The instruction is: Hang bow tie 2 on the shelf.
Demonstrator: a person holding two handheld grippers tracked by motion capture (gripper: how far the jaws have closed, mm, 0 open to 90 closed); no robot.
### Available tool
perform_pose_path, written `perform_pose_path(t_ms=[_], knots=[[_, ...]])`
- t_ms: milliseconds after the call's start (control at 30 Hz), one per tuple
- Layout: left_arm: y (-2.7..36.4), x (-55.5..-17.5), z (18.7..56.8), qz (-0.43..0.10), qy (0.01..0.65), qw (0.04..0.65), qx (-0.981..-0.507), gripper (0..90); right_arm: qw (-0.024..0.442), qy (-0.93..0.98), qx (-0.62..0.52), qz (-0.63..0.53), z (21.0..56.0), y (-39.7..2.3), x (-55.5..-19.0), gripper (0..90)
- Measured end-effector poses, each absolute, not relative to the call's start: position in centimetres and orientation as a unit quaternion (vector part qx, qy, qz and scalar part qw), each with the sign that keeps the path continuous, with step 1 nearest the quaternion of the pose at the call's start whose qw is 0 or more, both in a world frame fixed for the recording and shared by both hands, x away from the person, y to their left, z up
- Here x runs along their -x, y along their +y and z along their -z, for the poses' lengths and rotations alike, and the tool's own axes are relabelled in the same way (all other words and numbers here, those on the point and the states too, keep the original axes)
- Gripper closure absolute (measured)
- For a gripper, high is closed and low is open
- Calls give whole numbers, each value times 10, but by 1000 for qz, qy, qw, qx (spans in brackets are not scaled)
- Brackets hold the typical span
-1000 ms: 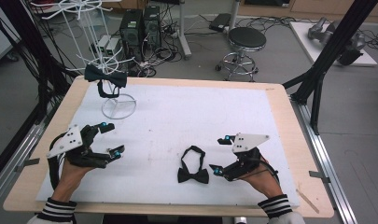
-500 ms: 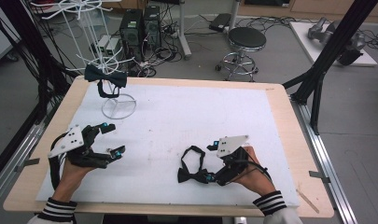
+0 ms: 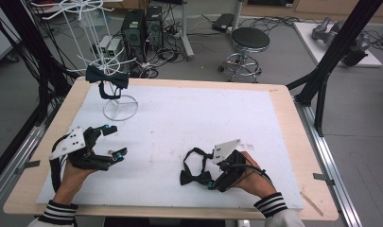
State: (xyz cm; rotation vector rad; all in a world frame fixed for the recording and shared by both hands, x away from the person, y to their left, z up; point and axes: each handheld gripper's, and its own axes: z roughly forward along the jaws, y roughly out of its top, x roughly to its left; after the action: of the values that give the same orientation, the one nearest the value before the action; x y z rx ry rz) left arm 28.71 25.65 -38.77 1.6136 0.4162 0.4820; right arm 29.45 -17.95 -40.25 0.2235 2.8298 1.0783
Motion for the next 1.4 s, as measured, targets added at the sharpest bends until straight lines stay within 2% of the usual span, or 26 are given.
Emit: perform_pose_path(t_ms=[333,400,600,900,1233,1400], knots=[[257,-287,388,-211,184,648,-708,171,38,942,-58,-328,413,-169,-295,168],[258,-287,388,-212,184,647,-709,171,32,945,-55,-322,413,-167,-294,210],[257,-287,388,-211,183,647,-709,171,20,951,-46,-304,417,-165,-293,247],[258,-287,387,-213,183,647,-709,172,24,956,-37,-291,419,-165,-294,370],[259,-286,386,-215,184,647,-708,172,25,960,-32,-277,423,-164,-296,462],[259,-286,387,-214,185,648,-707,172,13,962,-32,-271,424,-163,-297,549]])
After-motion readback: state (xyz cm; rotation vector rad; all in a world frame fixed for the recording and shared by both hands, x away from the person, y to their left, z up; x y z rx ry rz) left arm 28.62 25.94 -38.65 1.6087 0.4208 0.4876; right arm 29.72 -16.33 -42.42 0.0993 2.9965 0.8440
